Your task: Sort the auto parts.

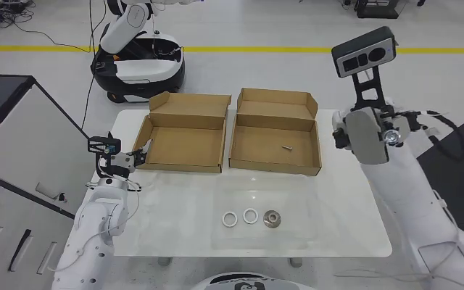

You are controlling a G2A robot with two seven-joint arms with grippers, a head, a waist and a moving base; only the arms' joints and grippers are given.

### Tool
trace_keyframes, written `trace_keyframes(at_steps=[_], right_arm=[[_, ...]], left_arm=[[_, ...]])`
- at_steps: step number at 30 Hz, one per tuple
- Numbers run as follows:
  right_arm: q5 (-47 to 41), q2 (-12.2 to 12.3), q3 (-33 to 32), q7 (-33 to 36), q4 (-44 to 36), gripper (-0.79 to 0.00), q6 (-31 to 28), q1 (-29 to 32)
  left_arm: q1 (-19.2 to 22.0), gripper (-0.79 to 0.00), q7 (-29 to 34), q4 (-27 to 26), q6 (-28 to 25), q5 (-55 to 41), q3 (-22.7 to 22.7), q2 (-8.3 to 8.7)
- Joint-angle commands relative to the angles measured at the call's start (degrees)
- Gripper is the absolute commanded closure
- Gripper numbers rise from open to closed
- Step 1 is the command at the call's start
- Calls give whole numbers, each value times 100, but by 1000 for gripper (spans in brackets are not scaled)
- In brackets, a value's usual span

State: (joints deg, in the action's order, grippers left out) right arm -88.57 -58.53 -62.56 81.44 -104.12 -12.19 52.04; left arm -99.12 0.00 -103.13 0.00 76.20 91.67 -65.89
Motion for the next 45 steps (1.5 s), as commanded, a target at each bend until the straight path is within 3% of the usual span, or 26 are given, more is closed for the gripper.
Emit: trace_keyframes(at_steps=[1, 12, 25, 45], right_arm=[[100, -17, -18, -41, 33, 0, 37, -5], [1027, -77, -160, -234, 73, 0, 326, 24], [655, -214, -287, -304, 30, 0, 473, 189], [655, -214, -287, -304, 30, 0, 473, 189]], left_arm=[[0, -785, 0, 0, 0, 0, 0, 0], [0, -785, 0, 0, 0, 0, 0, 0], [0, -785, 0, 0, 0, 0, 0, 0], [0, -785, 0, 0, 0, 0, 0, 0]])
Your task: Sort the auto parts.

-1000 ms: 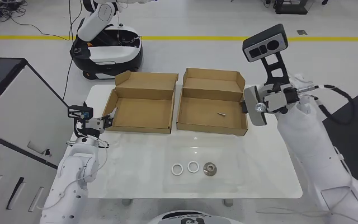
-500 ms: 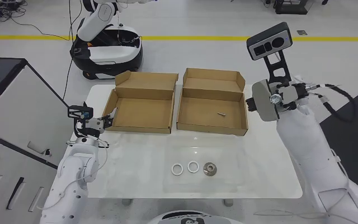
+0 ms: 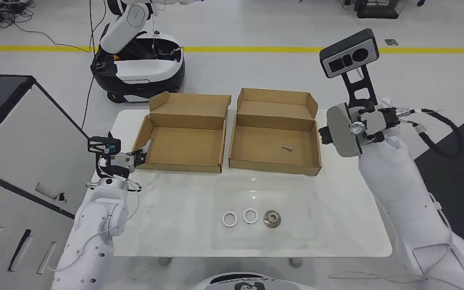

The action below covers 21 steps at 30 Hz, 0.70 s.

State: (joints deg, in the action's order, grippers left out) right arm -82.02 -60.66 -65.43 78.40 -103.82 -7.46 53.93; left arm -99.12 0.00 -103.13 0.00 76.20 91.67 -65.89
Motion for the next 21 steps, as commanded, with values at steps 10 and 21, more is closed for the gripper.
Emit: trace_keyframes(at_steps=[10, 21], right_arm=[[562, 38, -176, -250, -31, 0, 200, 51], [3322, 316, -826, -486, 215, 0, 1993, -145]], left_arm=[[0, -785, 0, 0, 0, 0, 0, 0], [0, -785, 0, 0, 0, 0, 0, 0]])
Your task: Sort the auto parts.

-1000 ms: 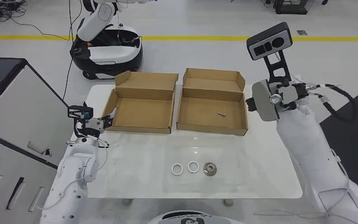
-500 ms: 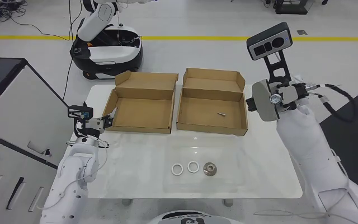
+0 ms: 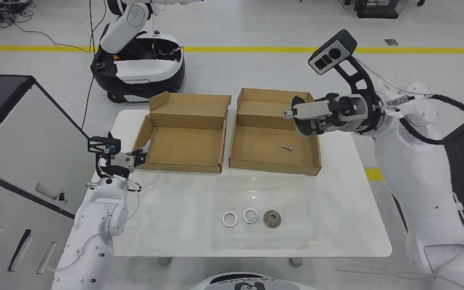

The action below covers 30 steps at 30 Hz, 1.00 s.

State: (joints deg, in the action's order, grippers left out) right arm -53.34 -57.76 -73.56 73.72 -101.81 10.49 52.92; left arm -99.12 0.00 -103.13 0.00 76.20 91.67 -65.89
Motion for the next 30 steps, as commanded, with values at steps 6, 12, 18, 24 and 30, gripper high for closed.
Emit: trace_keyframes(at_steps=[6, 12, 18, 24, 30], right_arm=[[2207, 181, 74, 299, 155, 0, 1044, -528], [3362, 214, 597, 778, 502, 0, 1191, -1375], [4032, 146, 1301, 1013, 1005, 0, 995, -2198], [4929, 44, 2201, 1380, 1555, 0, 627, -3002], [5742, -82, 3187, 1428, 2051, 0, 313, -3475]], left_arm=[[0, -785, 0, 0, 0, 0, 0, 0], [0, -785, 0, 0, 0, 0, 0, 0], [0, -785, 0, 0, 0, 0, 0, 0], [0, -785, 0, 0, 0, 0, 0, 0], [0, -785, 0, 0, 0, 0, 0, 0]])
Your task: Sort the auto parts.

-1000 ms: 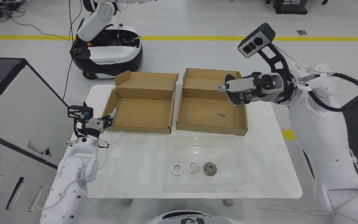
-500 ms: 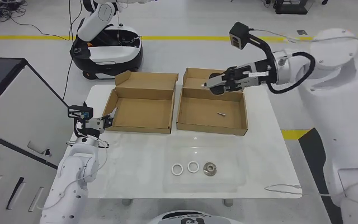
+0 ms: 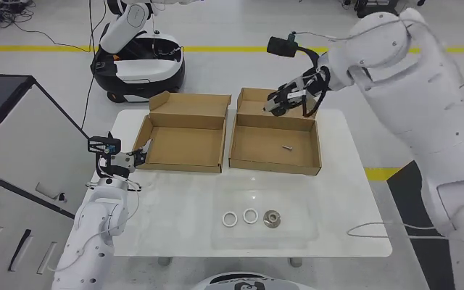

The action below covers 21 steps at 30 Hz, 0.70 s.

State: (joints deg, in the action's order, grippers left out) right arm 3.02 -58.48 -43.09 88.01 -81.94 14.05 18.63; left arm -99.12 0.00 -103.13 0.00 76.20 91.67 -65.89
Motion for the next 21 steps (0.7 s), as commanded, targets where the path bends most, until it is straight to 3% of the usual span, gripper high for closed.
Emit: trace_keyframes(at_steps=[1, 12, 21], right_arm=[[99, -30, 250, -1, 149, 0, -68, -96], [928, -230, 1255, -16, 707, 0, -356, -489], [1260, -575, 1677, -316, 1049, 0, -513, -781]], left_arm=[[0, -785, 0, 0, 0, 0, 0, 0], [0, -785, 0, 0, 0, 0, 0, 0], [0, -785, 0, 0, 0, 0, 0, 0]])
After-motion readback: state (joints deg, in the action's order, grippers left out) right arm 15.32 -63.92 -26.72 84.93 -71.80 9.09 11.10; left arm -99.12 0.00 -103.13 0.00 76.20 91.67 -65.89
